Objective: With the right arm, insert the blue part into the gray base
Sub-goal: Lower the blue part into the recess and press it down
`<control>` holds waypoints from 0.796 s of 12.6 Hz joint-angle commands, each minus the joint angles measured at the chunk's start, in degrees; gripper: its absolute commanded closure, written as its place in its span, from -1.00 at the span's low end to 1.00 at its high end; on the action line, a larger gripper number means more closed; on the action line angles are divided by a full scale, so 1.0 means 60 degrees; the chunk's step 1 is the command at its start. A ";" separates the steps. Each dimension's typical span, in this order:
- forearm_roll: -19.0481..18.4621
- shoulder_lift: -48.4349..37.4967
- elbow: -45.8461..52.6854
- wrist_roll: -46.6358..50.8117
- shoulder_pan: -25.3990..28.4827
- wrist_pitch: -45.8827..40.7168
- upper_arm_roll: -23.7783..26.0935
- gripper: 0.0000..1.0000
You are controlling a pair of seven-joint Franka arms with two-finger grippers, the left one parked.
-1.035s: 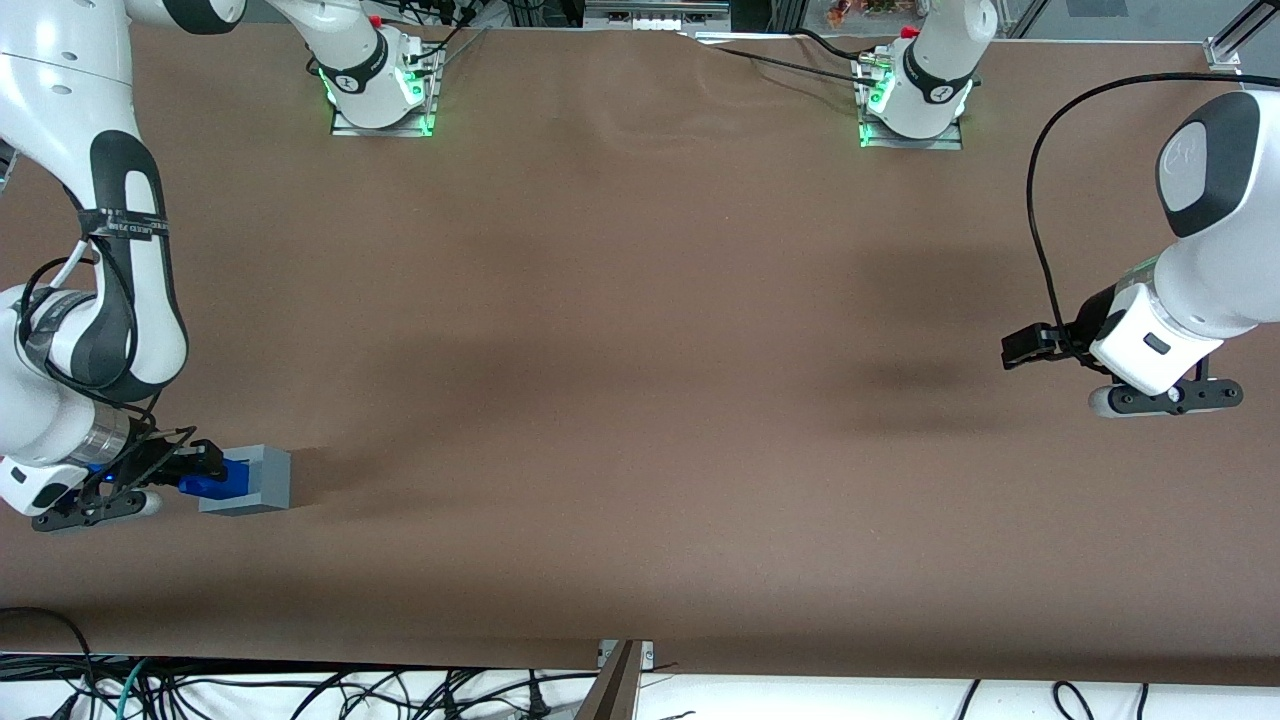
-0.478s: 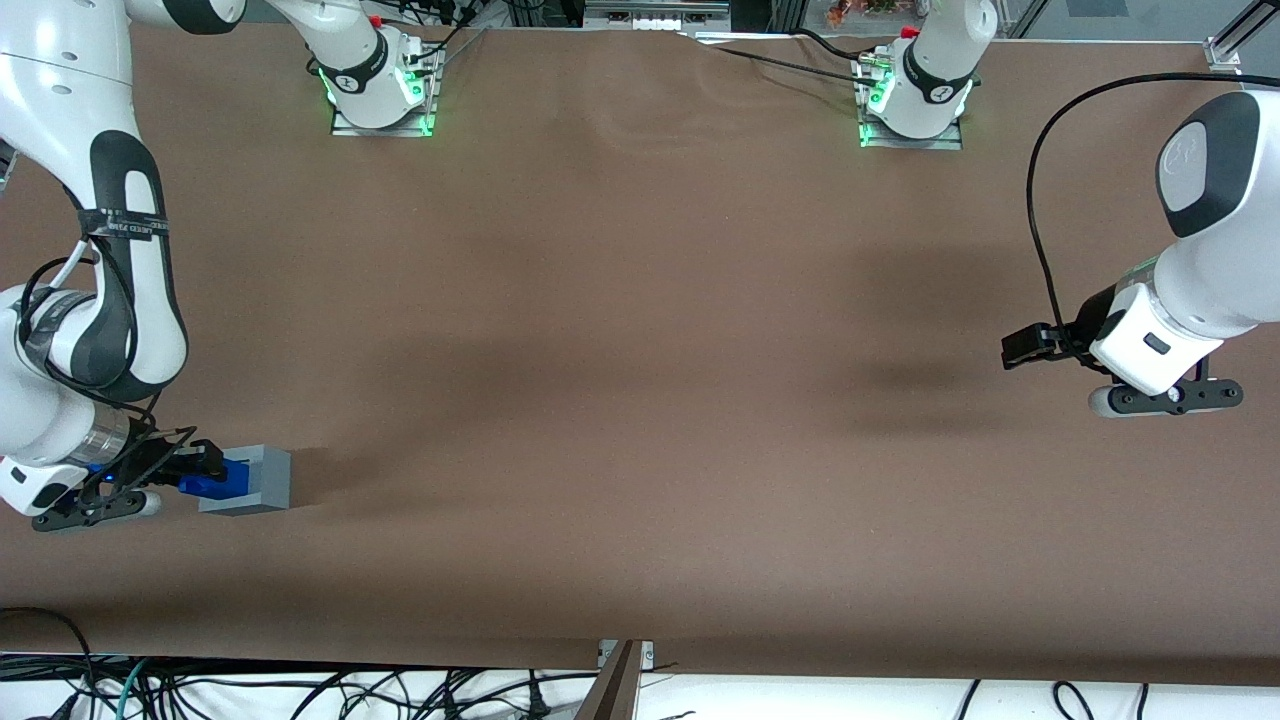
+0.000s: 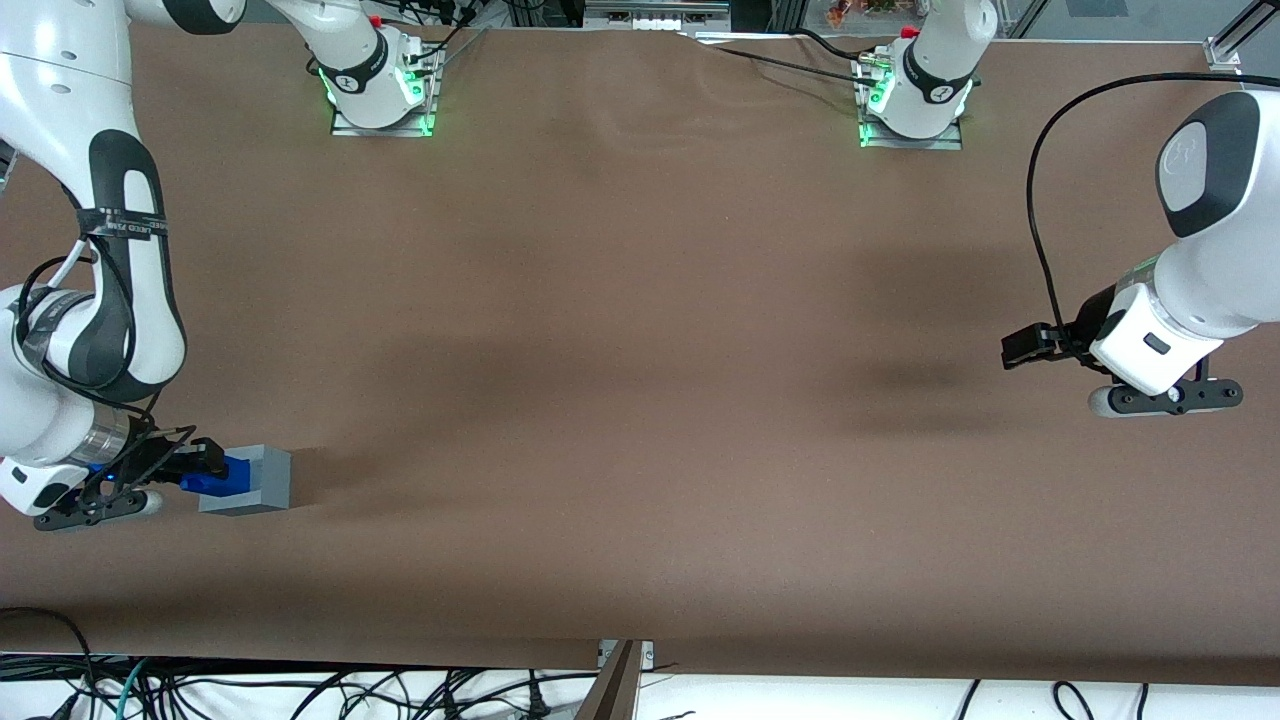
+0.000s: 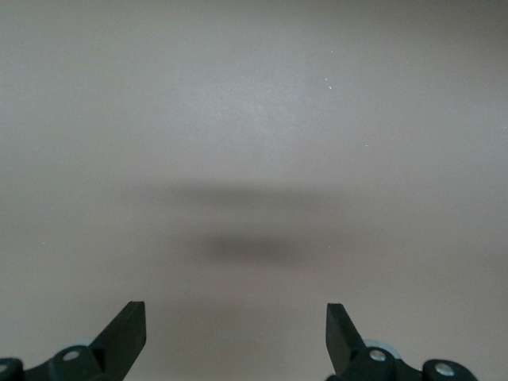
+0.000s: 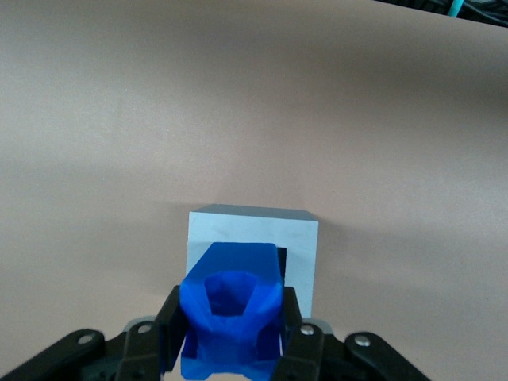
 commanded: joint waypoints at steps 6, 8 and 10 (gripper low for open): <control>0.0041 0.0440 0.0451 -0.0365 -0.0181 -0.0217 -0.0075 0.16; 0.0026 0.0455 0.0451 -0.0380 -0.0196 -0.0202 -0.0075 0.16; 0.0041 0.0499 0.0437 -0.0365 -0.0211 -0.0173 -0.0061 0.16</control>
